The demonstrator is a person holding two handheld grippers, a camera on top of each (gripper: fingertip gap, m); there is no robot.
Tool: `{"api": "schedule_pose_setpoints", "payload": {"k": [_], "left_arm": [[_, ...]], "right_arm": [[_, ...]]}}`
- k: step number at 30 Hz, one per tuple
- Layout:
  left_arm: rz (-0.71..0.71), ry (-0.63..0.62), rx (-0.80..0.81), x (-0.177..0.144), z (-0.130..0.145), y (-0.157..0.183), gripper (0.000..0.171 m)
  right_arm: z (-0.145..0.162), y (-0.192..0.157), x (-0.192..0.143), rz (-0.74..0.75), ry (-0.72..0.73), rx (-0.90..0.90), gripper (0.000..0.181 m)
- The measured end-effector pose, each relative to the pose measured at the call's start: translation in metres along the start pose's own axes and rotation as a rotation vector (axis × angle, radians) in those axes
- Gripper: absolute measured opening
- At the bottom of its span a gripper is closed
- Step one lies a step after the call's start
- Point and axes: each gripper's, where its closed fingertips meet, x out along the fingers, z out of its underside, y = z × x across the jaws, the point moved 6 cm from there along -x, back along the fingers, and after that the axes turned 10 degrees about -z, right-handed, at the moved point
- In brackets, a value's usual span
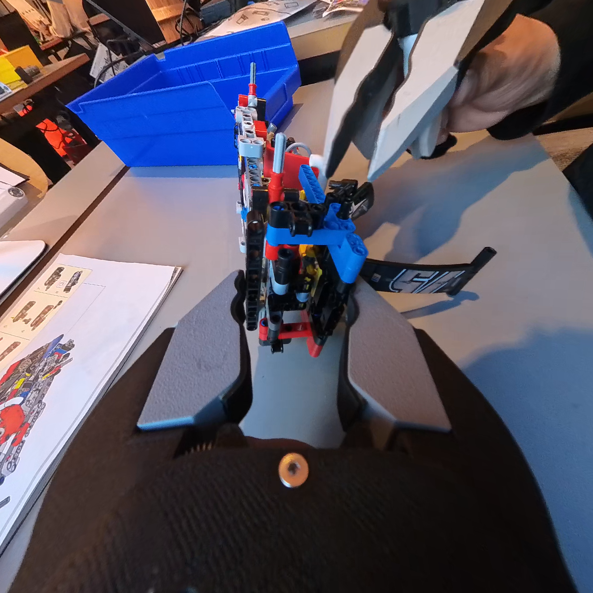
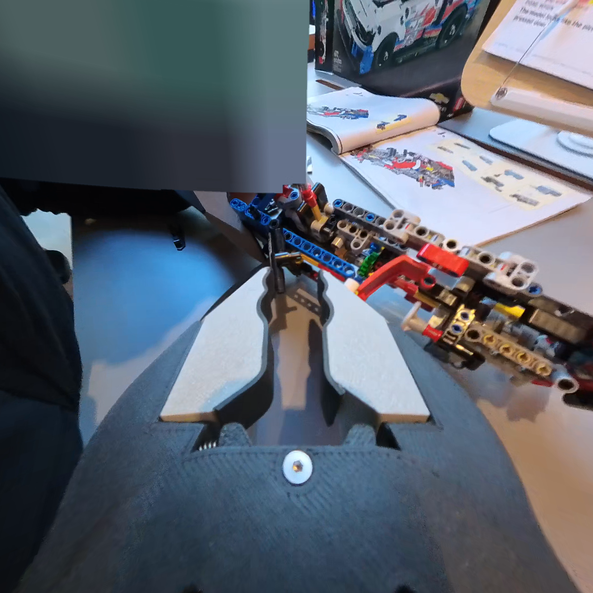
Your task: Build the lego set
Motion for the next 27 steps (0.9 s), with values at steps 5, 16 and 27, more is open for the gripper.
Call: {"api": "schedule_pose_setpoints", "payload": {"k": [5,16,27], "left_arm": [[-0.001,0.000,0.002,0.000,0.000,0.000,0.060],[-0.005,-0.001,-0.008,0.000,0.000,0.000,0.060],[-0.006,-0.002,0.001,0.000,0.000,0.001,0.060]], "right_arm": [[0.000,-0.003,0.006,-0.052,0.006,0.016,0.010],[-0.007,-0.002,0.010,-0.010,-0.045,-0.063,0.001],[-0.014,0.003,0.007,-0.021,-0.140,-0.275,0.008]]}}
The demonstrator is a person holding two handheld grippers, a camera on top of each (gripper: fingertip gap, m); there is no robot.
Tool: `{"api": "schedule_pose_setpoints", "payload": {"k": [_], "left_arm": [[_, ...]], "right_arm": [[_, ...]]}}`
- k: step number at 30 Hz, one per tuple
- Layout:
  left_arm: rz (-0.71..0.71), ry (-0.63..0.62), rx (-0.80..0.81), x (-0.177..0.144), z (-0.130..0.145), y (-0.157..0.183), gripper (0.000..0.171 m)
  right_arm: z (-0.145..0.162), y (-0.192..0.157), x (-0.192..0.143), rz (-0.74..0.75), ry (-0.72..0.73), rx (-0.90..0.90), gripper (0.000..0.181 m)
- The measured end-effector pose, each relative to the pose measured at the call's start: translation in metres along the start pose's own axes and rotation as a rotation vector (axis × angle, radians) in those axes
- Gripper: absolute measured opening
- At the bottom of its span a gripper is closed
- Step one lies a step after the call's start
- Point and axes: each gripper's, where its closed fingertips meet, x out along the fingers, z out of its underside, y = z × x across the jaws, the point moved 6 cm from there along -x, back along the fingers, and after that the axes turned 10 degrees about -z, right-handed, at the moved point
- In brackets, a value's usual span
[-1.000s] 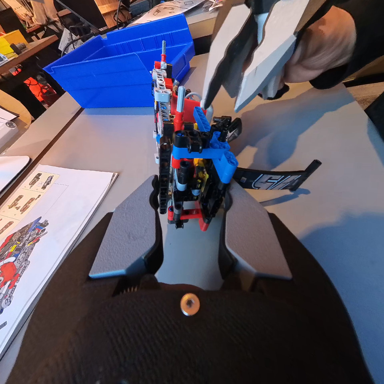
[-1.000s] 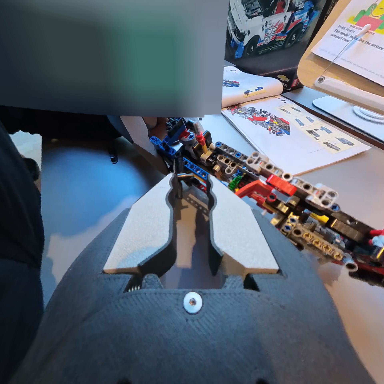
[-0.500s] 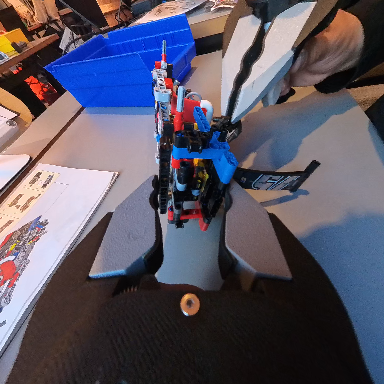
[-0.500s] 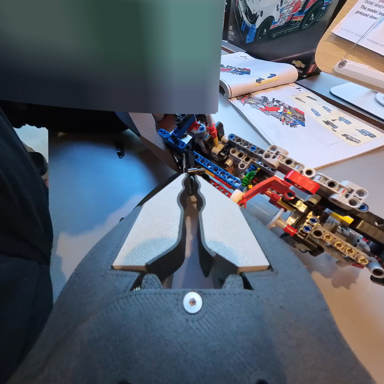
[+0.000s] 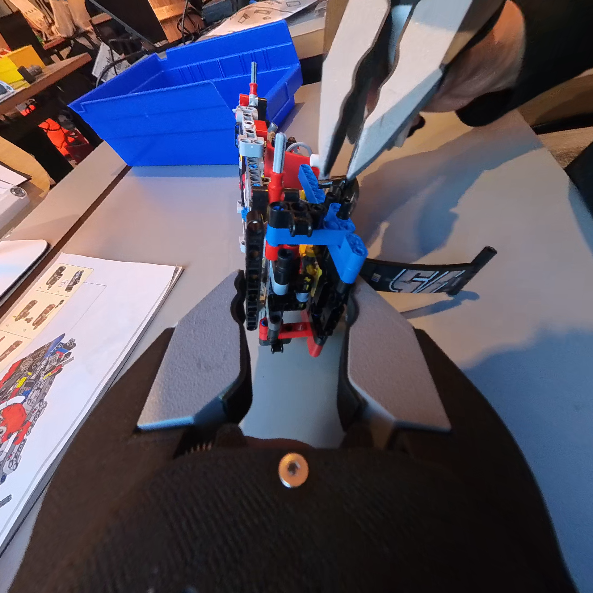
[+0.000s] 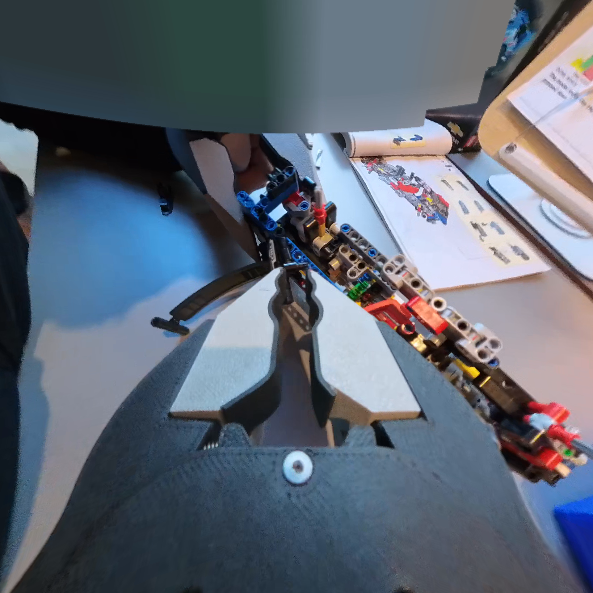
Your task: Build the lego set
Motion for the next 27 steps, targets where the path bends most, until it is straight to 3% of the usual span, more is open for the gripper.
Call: {"api": "schedule_pose_setpoints", "payload": {"k": [4,11,18,22,27], "left_arm": [[-0.001,0.000,0.001,0.000,0.000,0.000,0.060],[-0.003,-0.001,0.000,0.000,0.000,0.000,0.060],[-0.004,-0.002,-0.004,0.000,0.000,0.000,0.060],[-0.003,-0.002,-0.004,0.000,0.000,0.000,0.060],[-0.002,-0.002,-0.002,0.000,0.000,0.001,0.060]], "right_arm": [[-0.002,-0.003,-0.001,0.043,-0.045,-0.085,0.009],[-0.001,-0.005,0.008,0.027,-0.039,0.116,0.013],[-0.002,-0.006,0.007,0.061,-0.119,-0.097,0.011],[-0.004,-0.003,0.006,0.007,-0.165,-0.168,0.010],[-0.003,0.004,0.004,-0.134,-0.147,-0.130,0.009]]}}
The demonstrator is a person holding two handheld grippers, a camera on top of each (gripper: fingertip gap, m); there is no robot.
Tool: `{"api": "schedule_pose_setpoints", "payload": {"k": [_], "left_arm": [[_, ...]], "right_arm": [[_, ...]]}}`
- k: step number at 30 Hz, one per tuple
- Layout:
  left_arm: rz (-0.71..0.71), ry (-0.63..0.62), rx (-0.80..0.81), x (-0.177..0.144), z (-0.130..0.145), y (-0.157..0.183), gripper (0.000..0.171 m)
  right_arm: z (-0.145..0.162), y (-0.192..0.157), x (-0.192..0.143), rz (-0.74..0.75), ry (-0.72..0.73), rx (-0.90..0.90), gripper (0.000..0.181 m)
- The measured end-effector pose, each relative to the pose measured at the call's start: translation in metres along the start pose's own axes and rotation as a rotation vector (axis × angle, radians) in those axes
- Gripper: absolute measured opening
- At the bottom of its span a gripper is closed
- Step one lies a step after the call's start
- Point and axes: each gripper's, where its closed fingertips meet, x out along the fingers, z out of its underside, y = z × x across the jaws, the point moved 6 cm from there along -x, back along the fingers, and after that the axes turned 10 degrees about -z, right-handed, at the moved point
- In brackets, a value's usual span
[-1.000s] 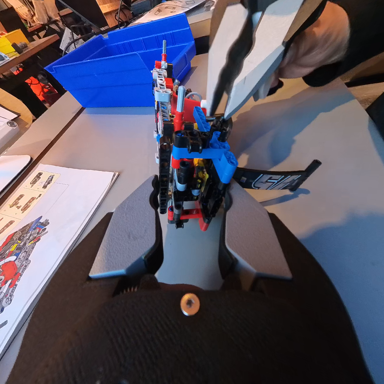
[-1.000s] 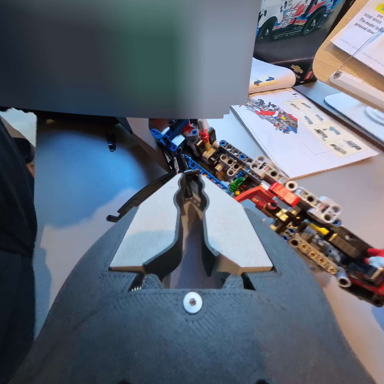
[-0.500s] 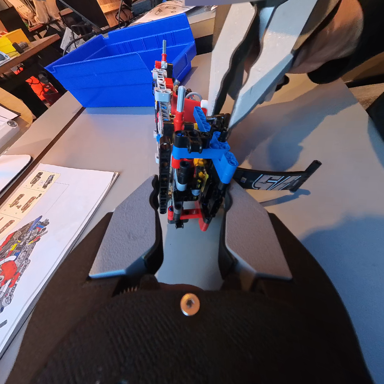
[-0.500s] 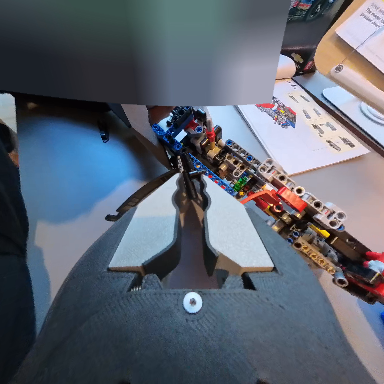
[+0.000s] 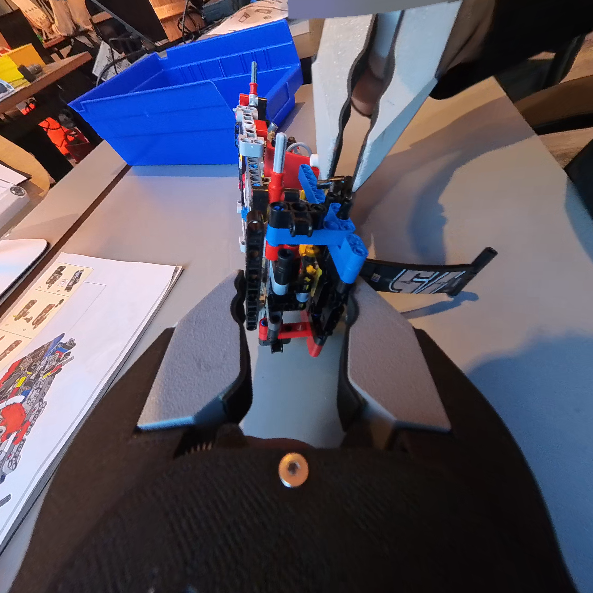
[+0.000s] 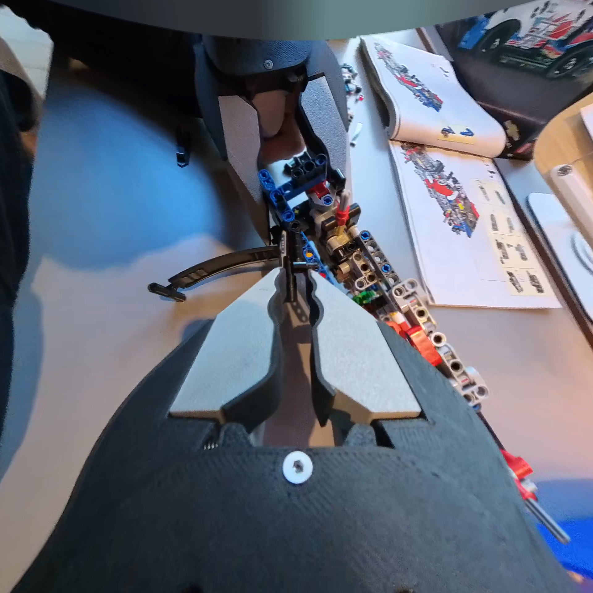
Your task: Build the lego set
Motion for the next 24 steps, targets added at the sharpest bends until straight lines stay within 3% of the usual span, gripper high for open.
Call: {"api": "schedule_pose_setpoints", "payload": {"k": [20,22,24], "left_arm": [[-0.002,0.001,-0.009,-0.001,0.000,-0.001,0.060],[-0.006,-0.002,-0.012,0.000,0.000,-0.001,0.060],[-0.013,-0.003,-0.006,0.000,0.000,-0.001,0.060]], "right_arm": [[-0.003,0.017,0.000,-0.273,-0.055,-0.063,0.007],[-0.002,0.017,-0.001,-0.236,-0.031,-0.033,0.008],[-0.001,0.015,-0.006,-0.101,0.027,-0.014,0.008]]}}
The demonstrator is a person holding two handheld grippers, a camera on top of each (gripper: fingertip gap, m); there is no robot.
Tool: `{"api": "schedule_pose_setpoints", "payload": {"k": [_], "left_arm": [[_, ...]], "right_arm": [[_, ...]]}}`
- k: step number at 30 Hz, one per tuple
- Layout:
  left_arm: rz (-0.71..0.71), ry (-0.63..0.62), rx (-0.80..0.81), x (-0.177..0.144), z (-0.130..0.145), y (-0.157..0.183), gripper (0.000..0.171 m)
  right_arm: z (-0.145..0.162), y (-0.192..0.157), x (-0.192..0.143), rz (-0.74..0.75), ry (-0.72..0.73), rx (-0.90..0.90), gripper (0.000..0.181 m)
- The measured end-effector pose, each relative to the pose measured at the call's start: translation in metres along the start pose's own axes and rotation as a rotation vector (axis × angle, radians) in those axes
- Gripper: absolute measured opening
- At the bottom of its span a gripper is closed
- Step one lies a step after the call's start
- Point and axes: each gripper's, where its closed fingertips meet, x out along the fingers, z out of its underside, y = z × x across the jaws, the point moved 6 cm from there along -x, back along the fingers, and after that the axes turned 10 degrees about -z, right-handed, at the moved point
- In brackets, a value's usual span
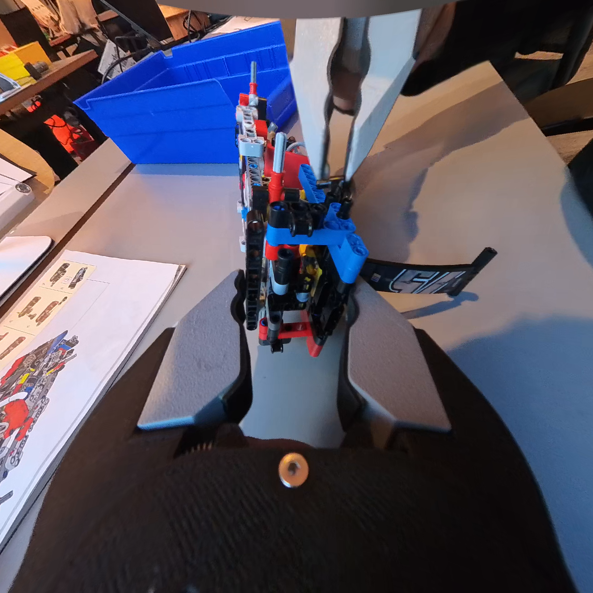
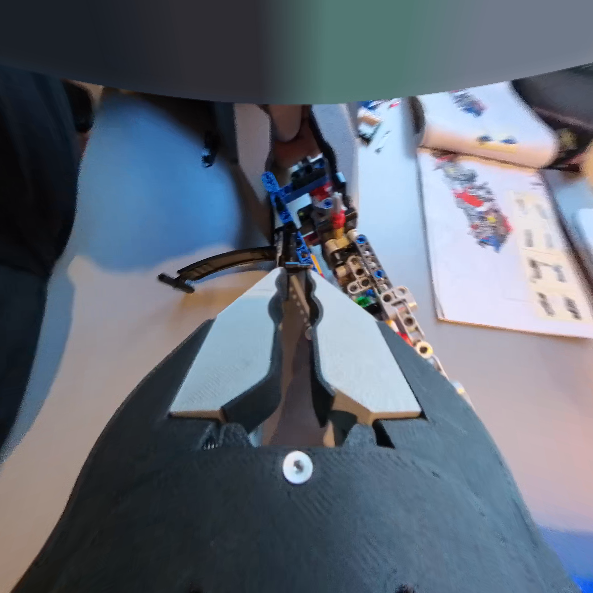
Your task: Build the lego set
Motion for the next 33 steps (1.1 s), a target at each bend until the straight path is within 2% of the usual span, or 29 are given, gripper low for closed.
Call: {"api": "schedule_pose_setpoints", "payload": {"k": [1,2,5,9,11,14,19,24,29,33], "left_arm": [[0.001,0.000,0.001,0.000,0.000,0.000,0.060],[0.001,0.000,0.000,0.000,0.000,0.000,0.060],[0.003,0.000,-0.003,0.000,0.000,0.000,0.060],[0.000,0.000,0.003,0.000,0.000,0.001,0.060],[-0.001,0.000,0.003,0.000,0.000,0.001,0.060],[-0.002,0.000,0.005,0.000,0.000,0.001,0.060],[-0.002,-0.001,0.003,0.000,0.000,0.001,0.060],[0.000,-0.001,0.001,0.000,0.000,0.001,0.060],[0.000,0.000,-0.006,0.000,0.000,0.001,0.060],[0.001,0.000,-0.004,0.000,0.000,0.001,0.060]], "right_arm": [[0.000,-0.001,-0.003,0.087,0.032,0.007,0.017],[0.000,-0.004,-0.006,0.153,0.058,0.020,0.017],[0.001,-0.019,-0.004,0.251,0.092,0.047,0.025],[0.012,-0.027,-0.002,0.439,0.003,-0.097,0.026],[0.016,-0.033,0.005,0.426,-0.032,-0.146,0.024],[0.020,-0.032,0.009,0.401,-0.037,-0.121,0.019],[0.021,-0.024,0.006,0.392,0.000,-0.079,0.024],[0.022,-0.025,0.012,0.414,-0.088,-0.186,0.023],[0.020,-0.026,0.014,0.499,-0.183,-0.353,0.021],[0.020,-0.029,0.014,0.576,-0.206,-0.470,0.022]]}}
